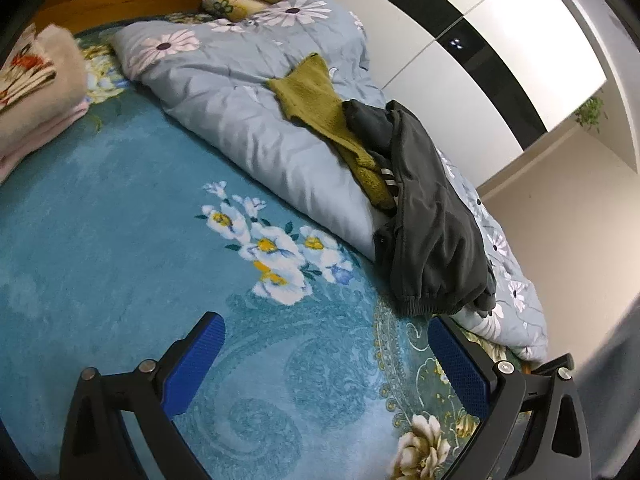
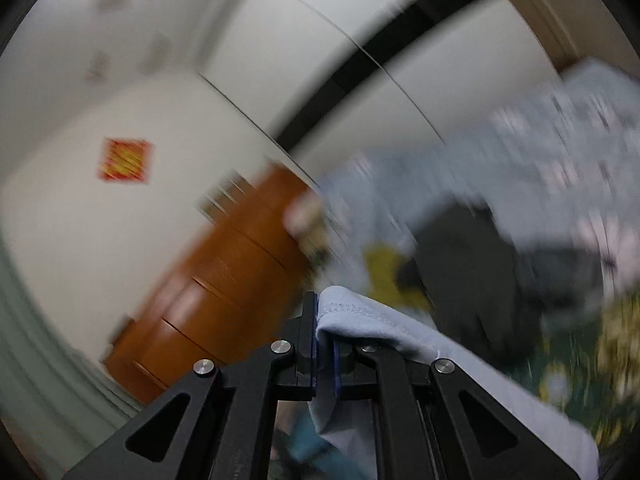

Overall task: Fold clothes
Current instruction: 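Carry the t-shirt toward the left gripper while the left gripper grasps its hem, then lift the t-shirt with both grippers and shake it out in the air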

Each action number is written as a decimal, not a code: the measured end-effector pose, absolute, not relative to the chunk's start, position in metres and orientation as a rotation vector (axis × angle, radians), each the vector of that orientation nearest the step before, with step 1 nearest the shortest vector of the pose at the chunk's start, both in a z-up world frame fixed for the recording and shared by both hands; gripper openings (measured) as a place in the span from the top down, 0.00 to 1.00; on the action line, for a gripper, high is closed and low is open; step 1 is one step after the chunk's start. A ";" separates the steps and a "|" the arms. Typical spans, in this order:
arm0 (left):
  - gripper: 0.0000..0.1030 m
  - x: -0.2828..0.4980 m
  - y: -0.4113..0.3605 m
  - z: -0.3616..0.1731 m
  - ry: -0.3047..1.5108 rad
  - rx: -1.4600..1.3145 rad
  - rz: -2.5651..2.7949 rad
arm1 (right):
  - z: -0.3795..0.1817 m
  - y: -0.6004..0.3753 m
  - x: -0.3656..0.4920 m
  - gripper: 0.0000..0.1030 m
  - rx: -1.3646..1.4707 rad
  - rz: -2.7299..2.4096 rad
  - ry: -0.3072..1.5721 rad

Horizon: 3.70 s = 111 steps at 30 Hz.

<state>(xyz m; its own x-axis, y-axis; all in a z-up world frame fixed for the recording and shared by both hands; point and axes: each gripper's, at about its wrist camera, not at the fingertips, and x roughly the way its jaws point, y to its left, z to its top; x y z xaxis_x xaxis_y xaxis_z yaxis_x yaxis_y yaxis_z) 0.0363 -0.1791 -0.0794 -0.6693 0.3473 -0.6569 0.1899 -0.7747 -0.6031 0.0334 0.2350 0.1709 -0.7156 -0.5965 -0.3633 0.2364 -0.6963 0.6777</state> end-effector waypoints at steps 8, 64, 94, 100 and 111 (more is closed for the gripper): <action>0.00 0.037 -0.174 -0.081 -0.989 -1.252 2.596 | -0.016 0.165 -0.031 0.94 1.263 -2.222 -0.970; 0.95 -0.007 -0.148 -0.116 -0.902 -1.323 2.645 | -0.144 0.120 0.086 0.42 1.554 -2.372 0.722; 0.92 0.005 -0.132 -0.105 -0.808 -1.267 2.584 | -0.007 0.205 -0.004 0.97 1.298 -3.004 0.472; 0.94 0.033 -0.101 -0.050 -0.545 -1.093 2.620 | 0.062 0.222 0.022 0.97 1.041 -3.173 0.411; 0.94 0.080 -0.059 0.102 -0.302 -0.630 2.667 | 0.186 0.252 0.100 0.97 0.550 -3.441 0.388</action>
